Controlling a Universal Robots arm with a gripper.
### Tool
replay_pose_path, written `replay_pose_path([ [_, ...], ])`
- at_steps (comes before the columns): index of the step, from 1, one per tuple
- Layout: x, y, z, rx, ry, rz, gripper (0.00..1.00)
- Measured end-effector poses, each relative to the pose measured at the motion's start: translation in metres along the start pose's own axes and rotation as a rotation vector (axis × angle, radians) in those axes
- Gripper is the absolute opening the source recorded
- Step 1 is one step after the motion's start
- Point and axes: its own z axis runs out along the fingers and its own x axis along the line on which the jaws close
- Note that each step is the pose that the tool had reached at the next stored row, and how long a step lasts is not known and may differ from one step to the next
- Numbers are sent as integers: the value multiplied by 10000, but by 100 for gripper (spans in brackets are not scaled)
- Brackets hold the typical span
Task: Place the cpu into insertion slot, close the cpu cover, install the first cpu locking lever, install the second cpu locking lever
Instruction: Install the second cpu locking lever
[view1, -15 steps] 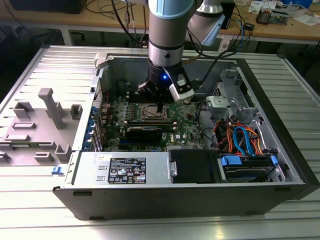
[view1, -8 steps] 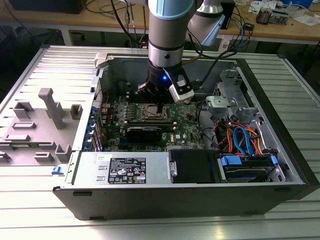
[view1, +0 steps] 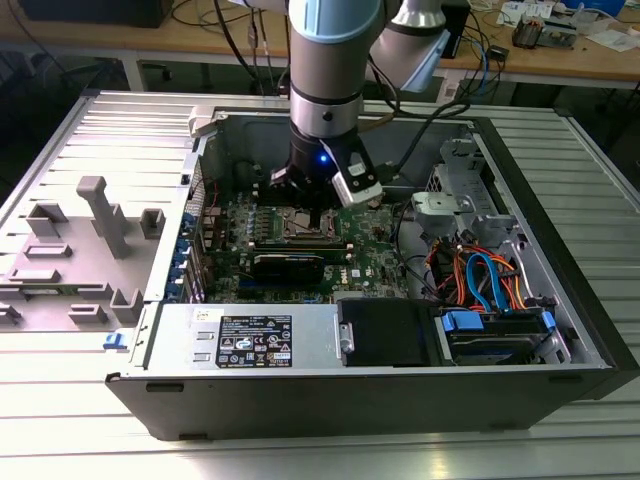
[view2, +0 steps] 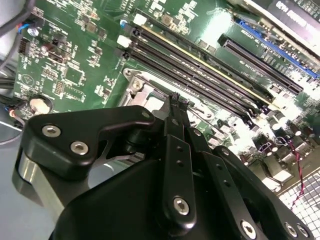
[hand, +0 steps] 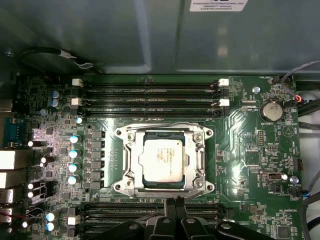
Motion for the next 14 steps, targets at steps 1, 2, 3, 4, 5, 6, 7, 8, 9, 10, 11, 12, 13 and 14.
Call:
replay_pose_path([
  [1,19,-8,14,-34,0,-22,11],
  [2,29,-12,24,-40,1,-37,11],
  [3,43,-17,35,-43,2,-51,11],
  [4,54,-20,48,-44,3,-65,11],
  [5,67,-22,65,-45,5,-88,11],
  [6,80,-24,84,-45,6,-110,11],
  [7,88,-25,98,-44,8,-122,11],
  [8,93,-27,120,-45,9,-137,11],
  [9,99,-29,142,-46,9,-148,11],
  [10,104,-31,157,-46,10,-156,11],
  [11,112,-34,183,-47,11,-172,11],
  [12,117,-40,191,-46,13,-182,11],
  [13,123,-48,196,-47,13,-190,11],
  [14,130,-60,197,-49,12,-196,11],
])
